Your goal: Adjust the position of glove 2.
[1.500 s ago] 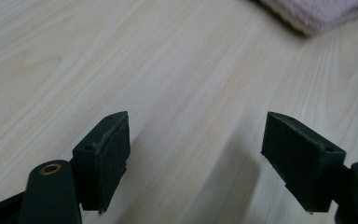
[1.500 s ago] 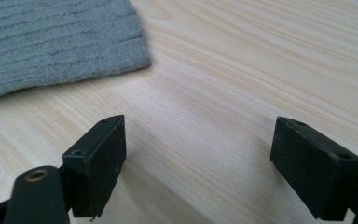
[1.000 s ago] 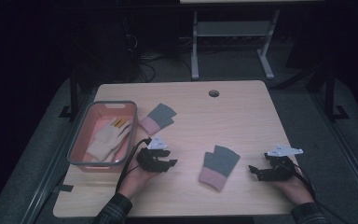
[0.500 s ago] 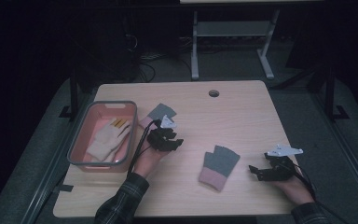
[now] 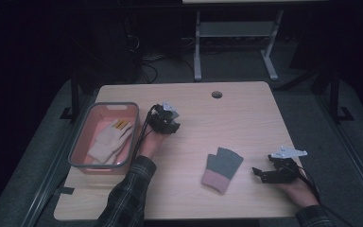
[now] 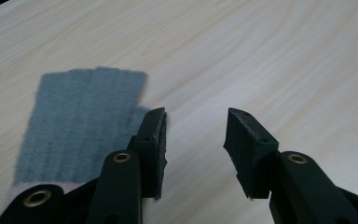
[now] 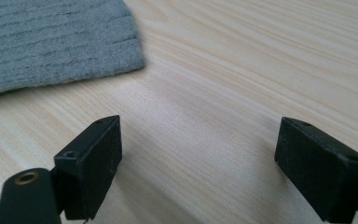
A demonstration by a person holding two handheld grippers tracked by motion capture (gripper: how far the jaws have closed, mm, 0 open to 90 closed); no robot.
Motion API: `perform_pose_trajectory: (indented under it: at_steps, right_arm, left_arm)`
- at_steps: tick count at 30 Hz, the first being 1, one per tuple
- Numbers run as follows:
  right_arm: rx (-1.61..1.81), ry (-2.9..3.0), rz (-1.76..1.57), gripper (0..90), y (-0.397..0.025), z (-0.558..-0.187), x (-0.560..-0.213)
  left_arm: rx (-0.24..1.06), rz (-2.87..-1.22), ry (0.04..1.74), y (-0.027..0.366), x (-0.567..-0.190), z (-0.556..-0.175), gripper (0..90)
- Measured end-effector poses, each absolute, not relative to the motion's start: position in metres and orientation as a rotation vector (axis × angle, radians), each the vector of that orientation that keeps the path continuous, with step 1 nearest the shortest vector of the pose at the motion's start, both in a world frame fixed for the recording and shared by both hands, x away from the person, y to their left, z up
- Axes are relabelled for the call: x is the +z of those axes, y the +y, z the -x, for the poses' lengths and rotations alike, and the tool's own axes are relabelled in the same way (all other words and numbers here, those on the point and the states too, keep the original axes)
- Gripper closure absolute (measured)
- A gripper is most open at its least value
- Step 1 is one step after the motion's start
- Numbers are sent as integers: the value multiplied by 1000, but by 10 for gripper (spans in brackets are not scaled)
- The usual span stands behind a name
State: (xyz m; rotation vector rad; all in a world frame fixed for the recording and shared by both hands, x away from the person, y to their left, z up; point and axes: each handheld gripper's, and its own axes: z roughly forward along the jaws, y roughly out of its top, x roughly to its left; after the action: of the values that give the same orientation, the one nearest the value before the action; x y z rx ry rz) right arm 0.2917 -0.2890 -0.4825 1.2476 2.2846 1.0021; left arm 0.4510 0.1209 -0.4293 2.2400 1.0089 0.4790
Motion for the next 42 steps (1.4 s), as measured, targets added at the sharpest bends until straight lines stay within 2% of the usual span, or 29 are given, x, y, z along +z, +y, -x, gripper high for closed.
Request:
perform_pose_trajectory:
  at_steps: [11, 14, 17, 18, 20, 28, 42]
  right_arm:
    - [1003, 2287, -1246, 144, -289, -292, -482]
    - [1003, 2287, -1246, 144, -289, -292, -482]
    - [1003, 2287, -1246, 143, -289, -292, -482]
    - [1003, 2287, -1246, 143, -289, -292, -482]
    - [1003, 2287, -1246, 144, -289, -292, -482]
    - [1003, 2287, -1247, 144, -289, -292, -482]
    - [1002, 2287, -1247, 144, -289, -292, -482]
  left_arm:
    - [454, -2263, 1114, 125, -452, -477, 601]
    - [447, -2279, 1125, 127, -455, -478, 654]
    - [442, -2263, 1139, 128, -456, -479, 753]
    - [434, -2262, 1139, 129, -456, -479, 753]
    - [400, -2261, 1143, 129, -454, -478, 864]
    - [334, -2260, 1125, 125, -449, -471, 878]
    - [190, -2256, 983, 81, -450, -423, 876]
